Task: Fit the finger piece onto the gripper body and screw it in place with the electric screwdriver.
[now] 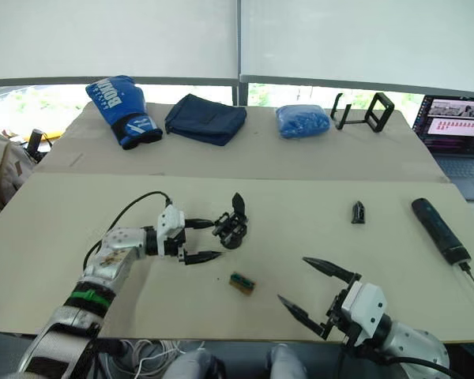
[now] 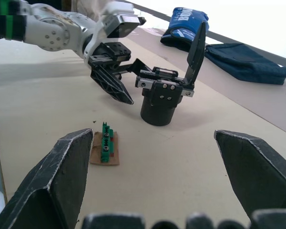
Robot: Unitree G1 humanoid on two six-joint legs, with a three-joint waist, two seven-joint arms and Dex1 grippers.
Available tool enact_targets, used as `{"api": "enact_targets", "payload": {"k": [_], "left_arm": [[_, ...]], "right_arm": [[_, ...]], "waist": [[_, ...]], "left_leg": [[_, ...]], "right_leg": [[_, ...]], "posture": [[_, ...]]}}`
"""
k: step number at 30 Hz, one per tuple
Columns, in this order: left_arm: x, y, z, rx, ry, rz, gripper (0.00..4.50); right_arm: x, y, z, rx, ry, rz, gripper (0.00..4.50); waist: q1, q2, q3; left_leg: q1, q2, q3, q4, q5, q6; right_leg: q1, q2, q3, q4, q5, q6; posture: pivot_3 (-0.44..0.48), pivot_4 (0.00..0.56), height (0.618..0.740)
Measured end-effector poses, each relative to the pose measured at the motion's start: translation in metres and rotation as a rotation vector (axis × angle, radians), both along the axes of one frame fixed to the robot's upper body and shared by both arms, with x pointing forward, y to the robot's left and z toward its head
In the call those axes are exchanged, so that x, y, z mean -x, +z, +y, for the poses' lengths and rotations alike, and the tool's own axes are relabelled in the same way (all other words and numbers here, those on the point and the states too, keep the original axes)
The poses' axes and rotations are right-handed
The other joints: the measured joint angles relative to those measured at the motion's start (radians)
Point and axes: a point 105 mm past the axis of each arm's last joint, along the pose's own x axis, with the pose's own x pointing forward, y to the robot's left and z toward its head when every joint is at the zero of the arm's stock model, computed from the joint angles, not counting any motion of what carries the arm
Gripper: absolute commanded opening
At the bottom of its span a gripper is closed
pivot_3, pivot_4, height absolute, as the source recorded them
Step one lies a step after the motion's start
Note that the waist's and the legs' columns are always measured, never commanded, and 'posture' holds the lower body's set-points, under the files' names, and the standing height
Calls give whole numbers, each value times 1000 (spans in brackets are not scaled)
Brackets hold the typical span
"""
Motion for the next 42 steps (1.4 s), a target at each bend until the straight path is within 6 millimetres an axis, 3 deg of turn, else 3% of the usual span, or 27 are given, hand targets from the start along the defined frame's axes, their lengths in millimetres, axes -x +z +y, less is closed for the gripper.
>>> {"api": "enact_targets", "payload": {"k": [13, 16, 19, 27, 31, 35, 39, 42], "left_arm": [[-7, -9, -21, 8, -107, -1, 4466], [-10, -12, -19, -25, -96, -11, 3661], [-12, -12, -17, -28, -84, -21, 2312], [-13, -8, -20, 39, -49, -14, 2308], [-14, 3, -31, 138, 41, -30, 2308], [-1, 14, -39, 245, 188, -17, 2308], [14, 0, -43, 154, 309, -66, 2308], [13, -9, -43, 140, 370, -27, 2308]], "right_arm": [[10, -3, 0, 14, -47, 6, 4500], [12, -3, 0, 14, -51, 11, 4500], [12, -4, -2, 20, -54, 14, 4500], [8, 2, -2, 30, -49, -16, 4500], [7, 1, 1, 21, -39, -17, 4500], [6, -2, 2, 10, -42, -10, 4500], [-2, -5, 5, -2, -41, -17, 4500], [-6, -4, 7, -9, -34, -24, 4500]], "waist": [[-8, 0, 0], [-8, 0, 0], [-10, 0, 0], [-9, -1, 0], [-8, -1, 0], [-8, -1, 0], [-8, 0, 0], [-4, -1, 0]], "left_leg": [[-5, 0, -2, 6, -1, 3], [-5, 0, -3, 6, -2, 3], [-5, 1, -3, 6, -2, 4], [-7, 1, -3, 7, -3, 5], [-9, 0, -4, 9, -3, 5], [-9, 0, -4, 8, -3, 6], [-6, 0, -4, 8, -3, 5], [-7, 0, -4, 8, -3, 5]], "right_leg": [[-1, 0, -1, 0, 0, 1], [-1, -1, -1, 0, 0, 1], [-1, -1, -1, 0, 0, 1], [-3, -1, -1, 1, 0, 1], [-3, -2, -1, 0, 1, 3], [-2, -2, 4, -1, 1, 4], [-1, -2, 5, 0, 1, 4], [-1, -2, 4, 0, 1, 4]], "posture": [[0, 150, 740], [0, 150, 740], [0, 150, 740], [0, 150, 740], [0, 150, 740], [0, 150, 740], [0, 150, 740], [0, 150, 740]]}}
